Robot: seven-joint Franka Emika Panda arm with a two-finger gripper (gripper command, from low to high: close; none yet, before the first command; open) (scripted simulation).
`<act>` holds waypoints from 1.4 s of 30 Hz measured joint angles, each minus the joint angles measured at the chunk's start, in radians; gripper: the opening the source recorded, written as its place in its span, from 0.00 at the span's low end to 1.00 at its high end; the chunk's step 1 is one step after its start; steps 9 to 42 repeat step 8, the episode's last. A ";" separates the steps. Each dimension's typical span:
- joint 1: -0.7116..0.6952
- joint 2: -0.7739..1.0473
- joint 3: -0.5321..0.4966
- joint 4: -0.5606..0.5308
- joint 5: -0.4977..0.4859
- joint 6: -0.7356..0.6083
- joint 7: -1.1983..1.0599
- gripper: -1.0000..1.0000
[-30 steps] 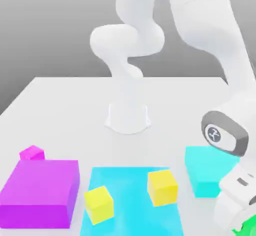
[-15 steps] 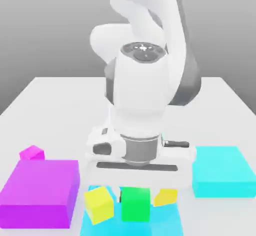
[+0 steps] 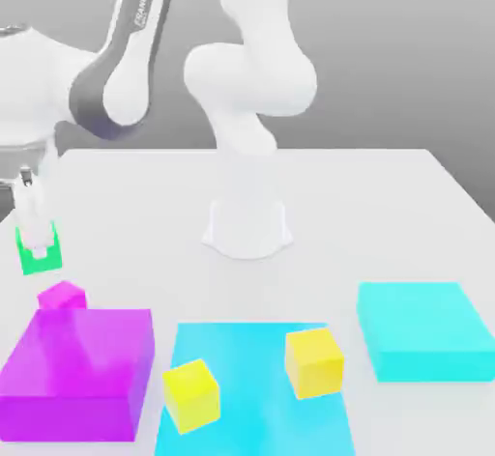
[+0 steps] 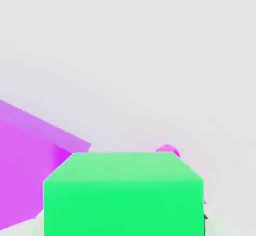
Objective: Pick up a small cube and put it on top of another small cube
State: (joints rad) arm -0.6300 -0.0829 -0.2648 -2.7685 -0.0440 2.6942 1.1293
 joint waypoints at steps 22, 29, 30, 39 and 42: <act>-0.005 0.166 0.025 -0.001 0.116 0.156 -0.079 1.00; -0.005 0.166 0.025 -0.001 0.116 0.156 -0.079 1.00; -0.005 0.166 0.025 -0.001 0.116 0.156 -0.079 1.00; -0.005 0.166 0.025 -0.001 0.116 0.156 -0.079 1.00; -0.005 0.166 0.025 -0.001 0.116 0.156 -0.079 1.00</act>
